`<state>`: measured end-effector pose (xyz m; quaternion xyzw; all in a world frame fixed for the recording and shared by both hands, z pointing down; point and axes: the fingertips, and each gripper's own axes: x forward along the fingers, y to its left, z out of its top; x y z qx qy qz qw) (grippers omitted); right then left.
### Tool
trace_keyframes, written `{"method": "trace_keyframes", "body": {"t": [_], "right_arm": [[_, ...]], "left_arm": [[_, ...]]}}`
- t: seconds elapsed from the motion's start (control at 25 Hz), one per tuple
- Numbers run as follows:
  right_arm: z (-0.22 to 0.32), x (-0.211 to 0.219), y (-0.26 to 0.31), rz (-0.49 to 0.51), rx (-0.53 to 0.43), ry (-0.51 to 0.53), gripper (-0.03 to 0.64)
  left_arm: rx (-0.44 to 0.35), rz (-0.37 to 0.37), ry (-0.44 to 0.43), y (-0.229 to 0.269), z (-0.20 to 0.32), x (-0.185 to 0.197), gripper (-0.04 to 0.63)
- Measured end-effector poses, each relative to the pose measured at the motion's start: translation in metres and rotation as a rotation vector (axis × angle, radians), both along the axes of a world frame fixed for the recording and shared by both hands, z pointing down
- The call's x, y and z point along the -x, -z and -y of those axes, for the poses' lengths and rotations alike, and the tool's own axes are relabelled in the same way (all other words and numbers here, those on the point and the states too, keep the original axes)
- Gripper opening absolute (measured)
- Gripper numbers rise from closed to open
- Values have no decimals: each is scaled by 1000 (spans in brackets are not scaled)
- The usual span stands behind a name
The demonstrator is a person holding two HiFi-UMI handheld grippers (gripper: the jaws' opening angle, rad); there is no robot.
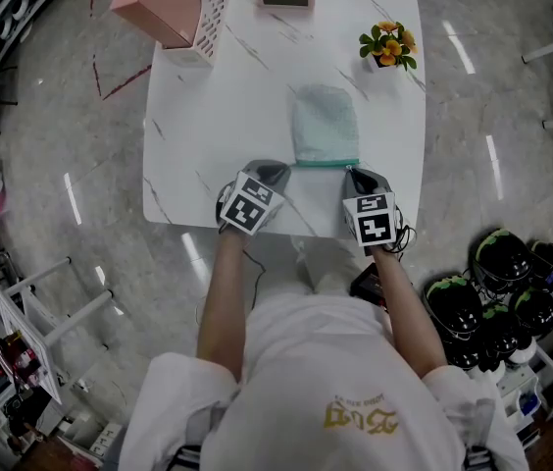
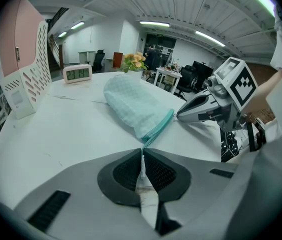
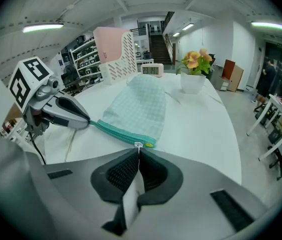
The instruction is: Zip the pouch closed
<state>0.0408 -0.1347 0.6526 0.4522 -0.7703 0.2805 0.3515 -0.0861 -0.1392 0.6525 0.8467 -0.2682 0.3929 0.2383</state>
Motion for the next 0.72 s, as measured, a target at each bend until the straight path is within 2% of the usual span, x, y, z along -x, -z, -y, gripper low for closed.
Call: {"method": "trace_keyframes", "body": {"t": [0.24, 0.32, 0.4, 0.48, 0.52, 0.72], "right_arm": [[3, -3, 2, 10, -15, -28, 18], [5, -4, 5, 27, -35, -45, 20], [4, -6, 5, 42, -38, -55, 45], [2, -8, 4, 50, -30, -62, 109], [2, -10, 4, 52, -31, -69, 109], [-2, -8, 27, 87, -83, -85, 100]], "left_arm": [[-22, 7, 5, 1, 2, 2, 37], [-21, -12, 14, 0, 1, 1, 47], [-13, -47, 44, 1, 1, -1, 113], [-11, -70, 83, 2, 2, 0, 176], [-14, -75, 97, 3, 1, 0, 201], [-76, -107, 139, 18, -6, -6, 213]]}}
